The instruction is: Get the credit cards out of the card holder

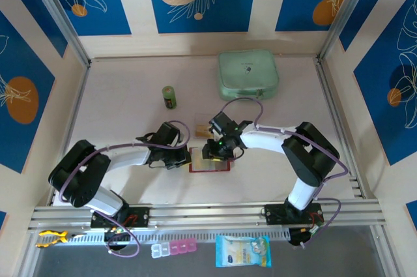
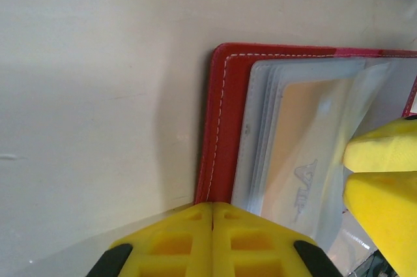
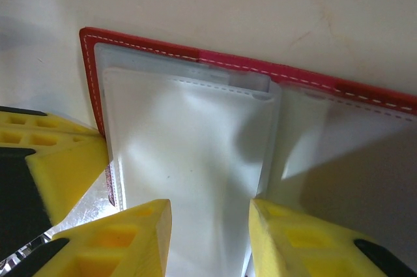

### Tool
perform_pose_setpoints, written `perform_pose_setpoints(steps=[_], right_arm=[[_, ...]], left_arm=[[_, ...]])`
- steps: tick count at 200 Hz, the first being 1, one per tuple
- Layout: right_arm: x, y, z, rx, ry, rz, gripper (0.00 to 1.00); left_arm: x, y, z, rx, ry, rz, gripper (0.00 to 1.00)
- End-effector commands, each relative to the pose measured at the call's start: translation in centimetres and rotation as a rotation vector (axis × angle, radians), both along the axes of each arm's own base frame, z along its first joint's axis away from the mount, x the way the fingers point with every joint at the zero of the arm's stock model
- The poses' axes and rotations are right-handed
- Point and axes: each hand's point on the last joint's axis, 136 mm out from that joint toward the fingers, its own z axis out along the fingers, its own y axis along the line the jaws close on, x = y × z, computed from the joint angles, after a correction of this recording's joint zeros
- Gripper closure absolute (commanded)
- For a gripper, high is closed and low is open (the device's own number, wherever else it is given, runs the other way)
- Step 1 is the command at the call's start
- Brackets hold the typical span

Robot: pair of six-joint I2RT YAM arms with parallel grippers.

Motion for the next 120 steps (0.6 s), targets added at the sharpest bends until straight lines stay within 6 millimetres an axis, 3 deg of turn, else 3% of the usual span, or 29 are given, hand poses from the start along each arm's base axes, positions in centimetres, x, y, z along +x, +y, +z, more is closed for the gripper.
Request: perform_pose_setpoints(steps=[1,61,120], right_arm=[[-0.6,-0.8,-0.3,-0.020,0.018,0.003,0.63],[-0.8,-0.7,-0.6,-0.003,0.023,0.004,0.63],[-0.8,-0.8,-0.8,0.003,0.025,0.003,0.63]], left_arm=[[0.2,-0.1,0.3,0.014,-0.021,-0.010,0.94],[1.1,-1.0,3.2,-0.042,-0.081,-0.016,0.84],[1.4,-2.8,4.3,-0.119,-0.075,-0.011,0.72]])
